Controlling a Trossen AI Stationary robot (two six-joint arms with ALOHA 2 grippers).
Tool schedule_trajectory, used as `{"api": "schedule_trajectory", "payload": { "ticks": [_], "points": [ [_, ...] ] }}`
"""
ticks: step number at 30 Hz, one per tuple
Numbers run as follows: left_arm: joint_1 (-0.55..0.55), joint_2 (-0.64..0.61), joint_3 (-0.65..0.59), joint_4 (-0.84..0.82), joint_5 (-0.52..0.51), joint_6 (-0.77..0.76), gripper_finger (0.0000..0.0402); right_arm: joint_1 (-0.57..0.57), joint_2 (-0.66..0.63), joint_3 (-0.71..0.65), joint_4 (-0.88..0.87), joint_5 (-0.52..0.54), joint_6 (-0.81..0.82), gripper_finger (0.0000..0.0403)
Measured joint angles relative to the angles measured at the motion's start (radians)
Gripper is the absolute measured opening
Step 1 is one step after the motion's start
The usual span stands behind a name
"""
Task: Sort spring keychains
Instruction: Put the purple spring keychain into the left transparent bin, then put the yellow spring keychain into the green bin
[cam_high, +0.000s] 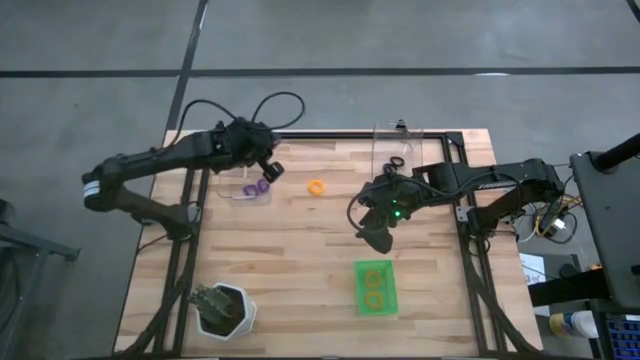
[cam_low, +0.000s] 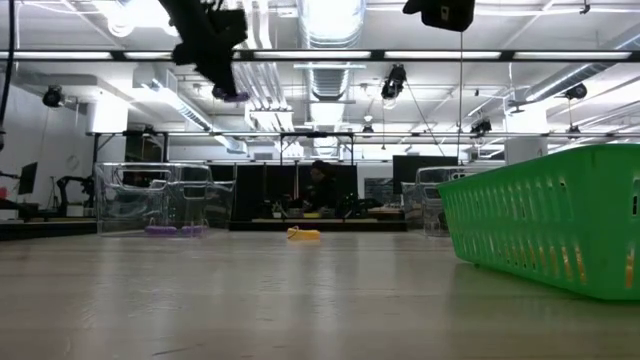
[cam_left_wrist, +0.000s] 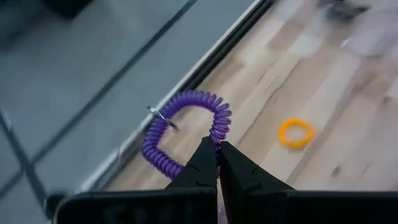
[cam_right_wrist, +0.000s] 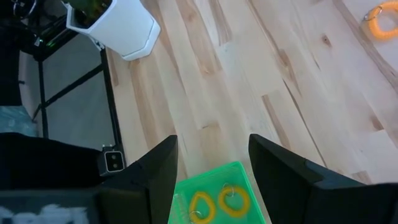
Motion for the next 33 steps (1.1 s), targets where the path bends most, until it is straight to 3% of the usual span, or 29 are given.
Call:
{"api": "schedule_trajectory", "payload": {
  "ticks": [4, 11, 18, 22, 33],
  "points": [
    [0.062, -0.011, -0.096, -0.031, 0.014, -0.114, 0.0, 0.0, 0.0, 0.0, 0.018, 0.0, 0.001, 0.0192],
    [0.141, 0.006, -0.293, 0.014, 0.123, -0.213, 0.0, 0.0, 0.0, 0.0, 0.02, 0.001, 0.002, 0.0192],
    [0.194, 0.028, -0.446, 0.164, 0.22, -0.264, 0.0, 0.0, 0.0, 0.0, 0.022, 0.002, 0.003, 0.0192],
    [0.225, 0.043, -0.467, 0.179, 0.225, -0.345, 0.0018, 0.0, 0.0, 0.0, 0.022, 0.002, 0.004, 0.0192],
    [0.24, 0.039, -0.365, 0.17, 0.248, -0.307, 0.0095, 0.0, 0.0, 0.0, 0.041, 0.002, 0.0, 0.0192]
  ]
}}
